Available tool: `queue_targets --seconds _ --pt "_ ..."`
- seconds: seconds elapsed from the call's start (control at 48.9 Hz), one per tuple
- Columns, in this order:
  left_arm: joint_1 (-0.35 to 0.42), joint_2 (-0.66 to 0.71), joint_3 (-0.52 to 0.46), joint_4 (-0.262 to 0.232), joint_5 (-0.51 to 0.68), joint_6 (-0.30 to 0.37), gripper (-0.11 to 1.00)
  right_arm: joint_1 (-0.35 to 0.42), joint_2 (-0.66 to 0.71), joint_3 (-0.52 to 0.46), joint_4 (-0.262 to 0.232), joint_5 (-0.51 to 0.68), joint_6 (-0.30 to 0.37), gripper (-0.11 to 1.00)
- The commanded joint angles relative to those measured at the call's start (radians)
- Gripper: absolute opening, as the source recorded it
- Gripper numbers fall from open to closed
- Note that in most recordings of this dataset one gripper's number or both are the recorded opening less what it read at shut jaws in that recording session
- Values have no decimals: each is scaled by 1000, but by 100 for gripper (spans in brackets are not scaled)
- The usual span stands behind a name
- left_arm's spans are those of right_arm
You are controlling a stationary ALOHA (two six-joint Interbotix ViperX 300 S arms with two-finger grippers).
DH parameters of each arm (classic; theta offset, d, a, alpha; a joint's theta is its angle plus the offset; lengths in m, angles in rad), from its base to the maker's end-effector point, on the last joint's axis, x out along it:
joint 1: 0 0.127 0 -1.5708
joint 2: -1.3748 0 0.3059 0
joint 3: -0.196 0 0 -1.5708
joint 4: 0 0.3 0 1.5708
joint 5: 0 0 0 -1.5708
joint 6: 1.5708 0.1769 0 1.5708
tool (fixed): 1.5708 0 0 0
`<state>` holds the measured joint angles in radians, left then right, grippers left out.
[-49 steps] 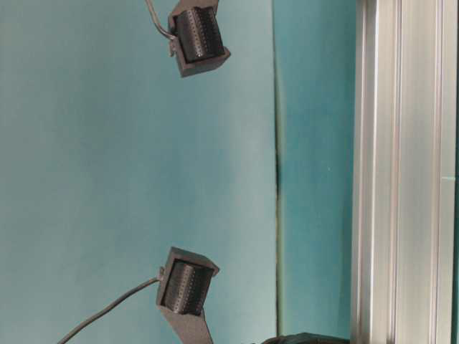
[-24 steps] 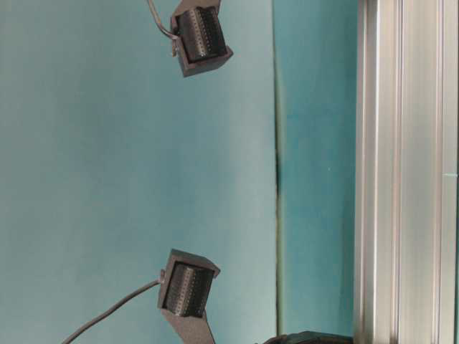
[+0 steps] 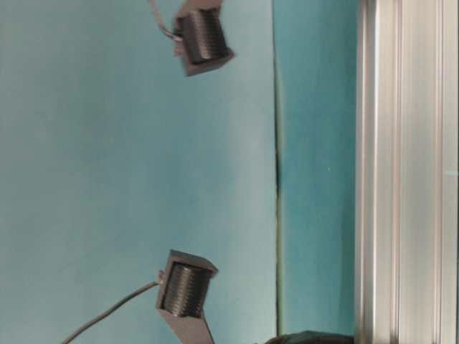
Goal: Lift the metal rail with both hands.
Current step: 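Lower the rail back onto the table with both grippers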
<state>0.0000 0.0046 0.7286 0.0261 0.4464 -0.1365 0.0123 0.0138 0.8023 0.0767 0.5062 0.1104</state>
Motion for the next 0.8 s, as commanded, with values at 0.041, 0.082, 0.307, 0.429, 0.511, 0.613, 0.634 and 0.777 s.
queue_targets --seconds 0.041,0.082,0.307,0.429,0.511,0.613,0.634,0.777 --pt "6 -15 -5 -5 3 -29 45 2 11 -5 34 -6 2 86" --pt "8 -15 -5 -5 11 -32 57 3 11 -3 37 -6 2 92" --pt "6 -20 -2 -5 20 -23 96 5 11 -6 41 -37 5 99" --pt "6 -21 -3 -5 20 -3 95 5 11 -5 41 -41 5 99" --pt "8 -26 -8 -5 21 9 95 2 8 -8 41 -41 5 99" --pt "6 -57 -15 -5 37 17 95 -8 -21 -18 41 -37 6 99" --pt "8 -64 -17 -5 40 18 95 -11 -31 -21 41 -38 8 99" --pt "8 -153 -18 -5 51 37 95 -35 -107 -37 34 -52 23 99"
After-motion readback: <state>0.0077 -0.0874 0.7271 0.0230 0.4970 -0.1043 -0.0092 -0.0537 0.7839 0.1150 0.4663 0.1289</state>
